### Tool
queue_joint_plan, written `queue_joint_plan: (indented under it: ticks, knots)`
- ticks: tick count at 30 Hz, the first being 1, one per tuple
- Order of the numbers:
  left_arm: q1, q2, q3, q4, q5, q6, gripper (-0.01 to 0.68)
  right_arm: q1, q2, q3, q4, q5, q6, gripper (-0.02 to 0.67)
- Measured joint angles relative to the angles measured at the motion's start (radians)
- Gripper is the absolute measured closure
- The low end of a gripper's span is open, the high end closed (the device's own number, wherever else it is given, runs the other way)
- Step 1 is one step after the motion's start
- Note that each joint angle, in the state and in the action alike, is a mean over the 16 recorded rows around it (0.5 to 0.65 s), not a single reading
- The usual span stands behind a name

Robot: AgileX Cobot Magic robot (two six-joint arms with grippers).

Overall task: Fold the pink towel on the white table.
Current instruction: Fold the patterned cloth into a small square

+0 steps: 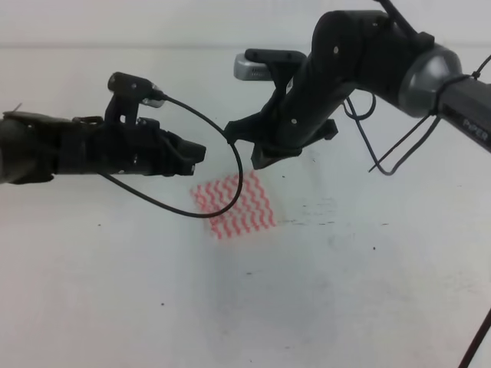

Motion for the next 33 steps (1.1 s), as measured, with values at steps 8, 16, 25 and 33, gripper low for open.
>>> queue_joint_plan:
  ticks: [8,16,25,33]
  knots:
    - [0.000,-0.119,0.085,-0.014,-0.134,-0.004,0.679,0.000,-0.059,0.028,-0.027,-0.012,-0.002,0.665]
    - [-0.043,-0.201,0.155,-0.129,-0.193,0.063,0.678,0.000,-0.187,0.189,-0.037,-0.105,-0.002,0.665]
    - [-0.175,-0.162,0.165,-0.214,-0.208,0.136,0.678,0.000,-0.396,0.503,-0.029,-0.299,0.001,0.665]
    - [-0.253,-0.065,0.165,-0.244,-0.251,0.170,0.678,0.000,-0.513,0.677,-0.024,-0.397,0.001,0.665]
